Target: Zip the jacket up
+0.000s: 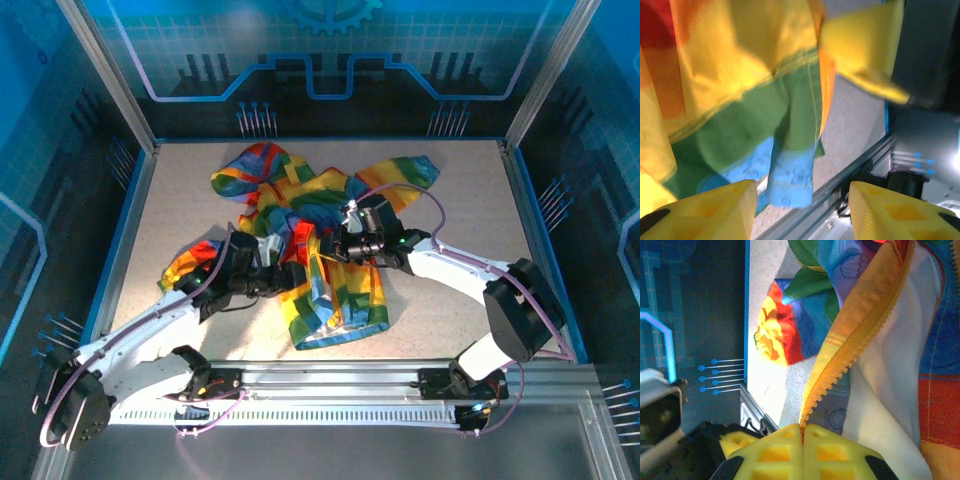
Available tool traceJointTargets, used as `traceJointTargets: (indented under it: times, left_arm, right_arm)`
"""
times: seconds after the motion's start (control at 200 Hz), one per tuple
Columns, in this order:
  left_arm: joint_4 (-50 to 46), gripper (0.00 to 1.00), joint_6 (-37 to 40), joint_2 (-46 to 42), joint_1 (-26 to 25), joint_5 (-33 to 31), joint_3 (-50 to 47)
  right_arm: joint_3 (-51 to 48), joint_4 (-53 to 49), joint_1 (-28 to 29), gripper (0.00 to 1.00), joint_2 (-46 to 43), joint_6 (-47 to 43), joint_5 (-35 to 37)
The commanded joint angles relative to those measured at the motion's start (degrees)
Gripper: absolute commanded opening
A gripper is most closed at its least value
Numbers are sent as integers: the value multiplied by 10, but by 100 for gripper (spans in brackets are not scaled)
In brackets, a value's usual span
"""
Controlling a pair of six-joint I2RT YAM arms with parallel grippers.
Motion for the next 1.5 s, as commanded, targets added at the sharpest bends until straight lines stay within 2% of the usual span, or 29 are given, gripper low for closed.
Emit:
traceJointTargets:
  times: [0.0,0.18,0.43,0.47,0.56,0.605,0.655,0.75,0.805,0.906,1.081,1.176,1.336,1.496]
  left_arm:
    - [29,55,-37,-5,-34,-57,-16]
    - [96,52,-60,44,-67,-58,-17]
    - [164,50,-81,126,-81,-33,0]
    - [157,42,-72,132,-80,-35,4]
    - [125,10,-58,136,-77,-47,18]
    - [113,0,-55,135,-73,-46,23]
    - [103,0,-48,131,-69,-39,28]
    - [86,0,-25,117,-52,-24,30]
    - [93,0,-20,109,-36,0,25]
    - [121,0,-26,98,-10,55,14]
    - [137,0,-4,95,5,97,2]
    - [146,0,-6,98,8,118,2]
    - [154,0,5,106,9,145,3]
    - [149,0,2,113,11,163,14]
  right_arm:
    - [6,-20,5,0,-11,-12,11]
    - [5,-28,5,0,-13,-12,16]
    - [-2,-30,6,1,-23,-13,22]
    - [-6,-30,6,1,-26,-13,24]
    - [-11,-37,5,1,-34,-16,30]
    - [-12,-41,4,2,-37,-16,30]
    - [-13,-45,4,7,-44,-16,31]
    - [-20,-52,3,31,-66,-24,41]
    - [-27,-55,-2,38,-80,-30,40]
    - [-33,-65,-12,38,-106,-38,17]
    - [-75,-66,-12,33,-151,-37,4]
    - [-97,-48,-12,36,-158,-15,-2]
    - [-115,-3,-10,37,-152,2,-10]
    - [-110,48,-9,39,-113,11,-50]
